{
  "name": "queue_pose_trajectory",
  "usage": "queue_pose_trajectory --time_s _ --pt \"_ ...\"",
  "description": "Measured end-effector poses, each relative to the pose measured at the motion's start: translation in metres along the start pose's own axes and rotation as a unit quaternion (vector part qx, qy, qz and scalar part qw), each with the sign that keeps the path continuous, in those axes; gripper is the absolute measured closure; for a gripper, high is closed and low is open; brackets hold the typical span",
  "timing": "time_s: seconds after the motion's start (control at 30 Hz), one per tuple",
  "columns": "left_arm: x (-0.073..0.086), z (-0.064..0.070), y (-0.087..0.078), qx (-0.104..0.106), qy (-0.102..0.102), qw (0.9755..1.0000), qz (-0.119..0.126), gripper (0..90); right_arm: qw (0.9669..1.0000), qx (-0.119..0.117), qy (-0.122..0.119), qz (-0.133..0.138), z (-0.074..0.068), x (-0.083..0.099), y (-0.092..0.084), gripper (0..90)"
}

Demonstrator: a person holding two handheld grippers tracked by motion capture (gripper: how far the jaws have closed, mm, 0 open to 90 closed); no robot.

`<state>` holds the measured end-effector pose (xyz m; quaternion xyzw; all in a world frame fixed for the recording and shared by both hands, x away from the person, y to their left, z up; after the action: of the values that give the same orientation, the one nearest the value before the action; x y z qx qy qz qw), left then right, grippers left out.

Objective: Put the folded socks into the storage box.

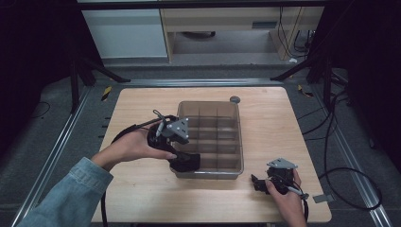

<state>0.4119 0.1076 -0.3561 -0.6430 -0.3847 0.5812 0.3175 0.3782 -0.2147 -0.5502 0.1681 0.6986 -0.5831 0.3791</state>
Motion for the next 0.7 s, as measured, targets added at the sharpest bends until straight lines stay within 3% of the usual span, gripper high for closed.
queue_pose_trajectory --time_s 0.1,0.23,0.27,0.37,0.53,0.7 --pt "-0.002 -0.006 -0.006 -0.015 -0.009 0.9998 0.008 64.5 1.0000 0.000 0.000 0.000 0.000 0.000 0.000 0.6" --pt "-0.003 -0.011 -0.008 -0.021 -0.014 0.9997 0.007 75.3 1.0000 0.000 0.002 0.000 0.000 0.000 0.000 0.5" --pt "-0.004 -0.012 -0.008 -0.019 -0.015 0.9997 0.005 86.1 1.0000 0.000 0.001 0.000 0.000 0.000 0.000 0.5" --pt "-0.003 -0.013 0.004 -0.014 -0.004 0.9996 -0.022 89.2 1.0000 0.000 0.001 0.000 0.000 0.000 0.000 0.5" --pt "0.005 -0.021 0.025 -0.016 -0.017 0.9992 -0.033 89.2 1.0000 0.000 0.000 0.000 0.000 0.000 0.000 0.5" --pt "0.010 -0.021 0.041 -0.009 -0.026 0.9990 -0.035 89.5 1.0000 -0.001 0.001 -0.001 0.000 0.000 0.000 0.5"
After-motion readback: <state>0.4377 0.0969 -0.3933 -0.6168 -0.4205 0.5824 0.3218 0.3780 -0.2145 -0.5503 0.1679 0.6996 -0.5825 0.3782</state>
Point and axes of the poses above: each handheld gripper's, and its own axes: y roughly forward along the jaws, x roughly out of its underside, z roughly to its right, the point moved 5 cm from there along y, roughly forward along the jaws, and after that the axes turned 3 degrees about y, right-handed, at the moved point
